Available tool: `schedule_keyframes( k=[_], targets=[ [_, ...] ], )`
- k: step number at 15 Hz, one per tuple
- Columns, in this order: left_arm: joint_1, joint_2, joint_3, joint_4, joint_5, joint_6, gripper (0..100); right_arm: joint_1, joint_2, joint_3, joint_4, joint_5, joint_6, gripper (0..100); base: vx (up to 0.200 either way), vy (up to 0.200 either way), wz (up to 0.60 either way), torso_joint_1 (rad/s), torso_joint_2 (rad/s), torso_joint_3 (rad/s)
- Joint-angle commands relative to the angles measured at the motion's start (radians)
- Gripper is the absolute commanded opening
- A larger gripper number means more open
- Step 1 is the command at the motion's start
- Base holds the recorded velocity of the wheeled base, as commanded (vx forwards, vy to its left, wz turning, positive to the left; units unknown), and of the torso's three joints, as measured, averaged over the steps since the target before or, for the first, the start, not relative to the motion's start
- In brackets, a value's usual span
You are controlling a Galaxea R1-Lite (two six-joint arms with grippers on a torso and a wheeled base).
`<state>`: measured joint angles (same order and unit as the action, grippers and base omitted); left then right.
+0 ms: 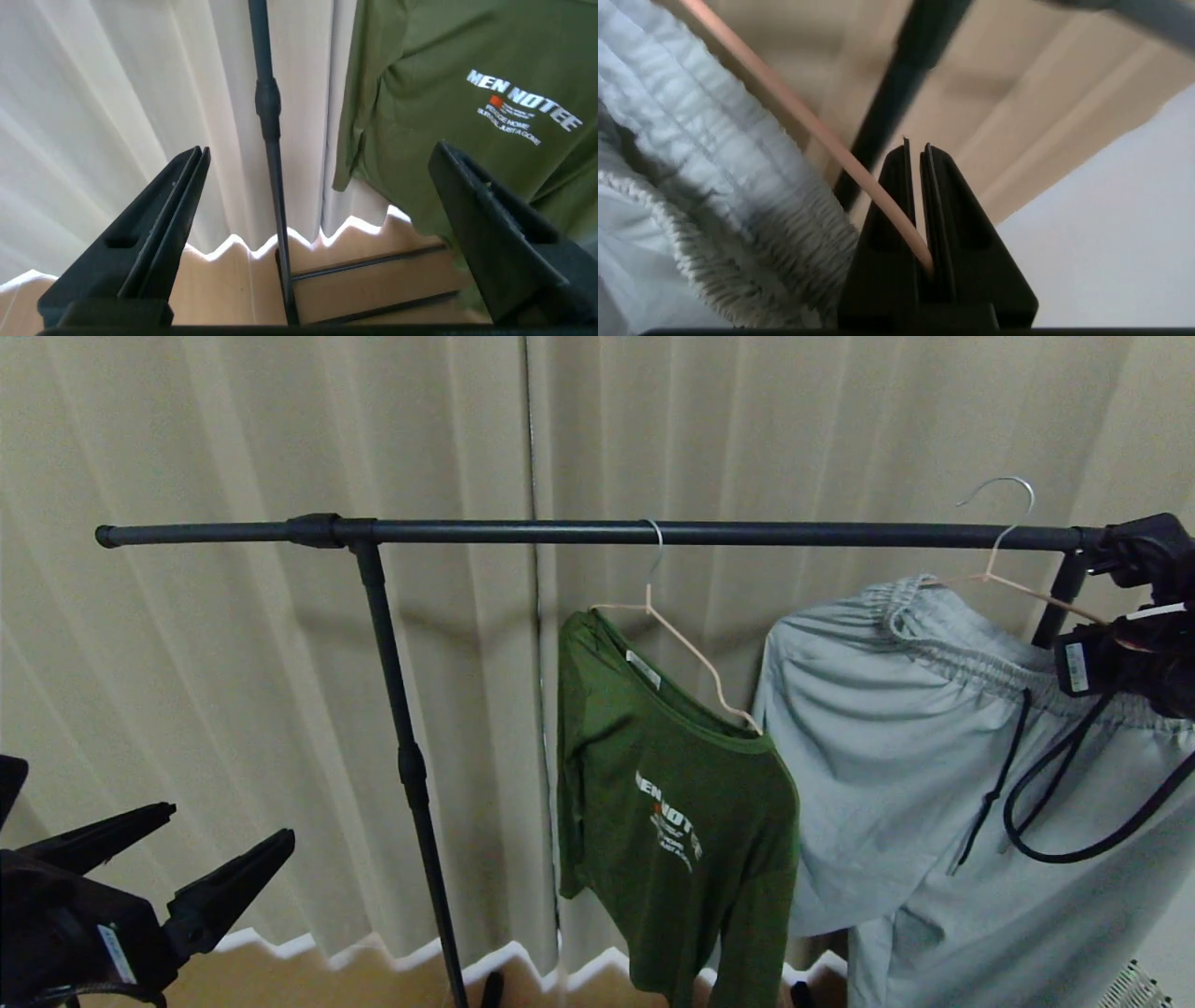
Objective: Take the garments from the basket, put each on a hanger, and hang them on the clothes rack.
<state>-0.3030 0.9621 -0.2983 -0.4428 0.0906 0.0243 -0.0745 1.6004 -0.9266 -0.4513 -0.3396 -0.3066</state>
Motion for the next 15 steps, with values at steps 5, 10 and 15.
schedule_keyframes(
  k=[5, 10, 15],
  targets=[
    [0.012, 0.000, -0.001, -0.001, 0.000, 0.000, 100, 0.039, 0.099, -0.005, -0.027, -0.010, 0.001, 0, 0.000, 0.000, 0.00, 0.000, 0.00, 0.000],
    [0.061, 0.000, -0.013, -0.002, 0.001, 0.002, 100, 0.082, 0.072, 0.052, -0.061, -0.009, 0.009, 0, 0.000, 0.000, 0.00, 0.000, 0.00, 0.000],
    [0.087, 0.000, -0.021, -0.001, 0.000, 0.003, 100, 0.099, 0.039, 0.109, -0.093, -0.003, 0.009, 100, 0.000, 0.000, 0.00, 0.000, 0.00, 0.000]
  ],
)
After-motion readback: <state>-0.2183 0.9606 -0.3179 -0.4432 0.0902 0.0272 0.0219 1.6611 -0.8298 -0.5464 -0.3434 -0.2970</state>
